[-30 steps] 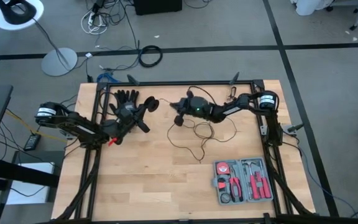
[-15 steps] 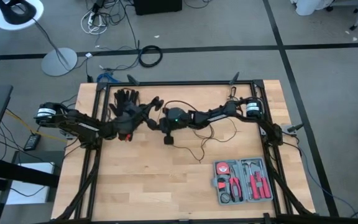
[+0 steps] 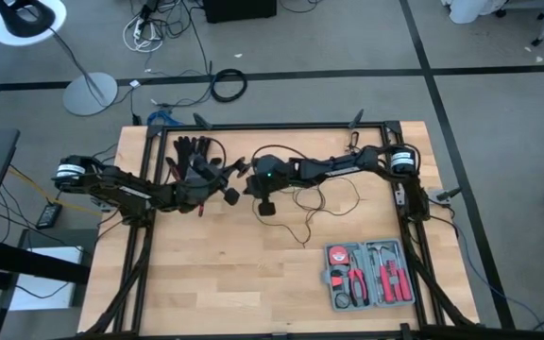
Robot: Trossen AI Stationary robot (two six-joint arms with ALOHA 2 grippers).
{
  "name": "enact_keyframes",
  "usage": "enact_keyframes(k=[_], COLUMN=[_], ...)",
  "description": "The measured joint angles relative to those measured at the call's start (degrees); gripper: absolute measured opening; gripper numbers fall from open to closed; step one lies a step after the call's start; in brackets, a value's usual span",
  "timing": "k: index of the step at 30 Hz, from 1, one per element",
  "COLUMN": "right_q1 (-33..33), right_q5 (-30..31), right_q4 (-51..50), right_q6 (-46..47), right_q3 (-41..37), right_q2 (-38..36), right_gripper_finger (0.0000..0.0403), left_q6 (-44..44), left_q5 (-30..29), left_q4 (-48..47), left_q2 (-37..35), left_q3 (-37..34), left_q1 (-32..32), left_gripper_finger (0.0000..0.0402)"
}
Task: Coil cords
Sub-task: Coil the black wire
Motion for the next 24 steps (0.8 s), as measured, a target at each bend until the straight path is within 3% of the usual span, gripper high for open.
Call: enact_keyframes(k=[7,13,19,24], right_q1=[-2.00,-3.26,-3.47,-3.45], right_q5=[-3.05,-4.98,-1.86,4.77], right_q4=[-12.91,-13.74,-10.01,-1.17], right_q6=[5.49,8.89,11.58,15.69], right_q3=[-0.07,-4.68,-14.26,-28.22], right_q2=[-2.68,-5.11,-12.72,-24.09], right_gripper_finger=[0.0037,0.0032,0.0006,0.0006], left_q6=[-0.84,0.01,0.01,0.02], left_q5=[-2.22,-2.31,-2.56,-2.58], left_q4=[4.03,5.51,15.75,24.93], left_q2=[0.00,0.00,0.00,-0.02], left_q3=[-0.01,-0.42,-4.94,-8.24], left_q1=[-0.14,-0.69,-0.84,-0.96], left_gripper_finger=[0.0000,0.0000,0.0000,0.0000])
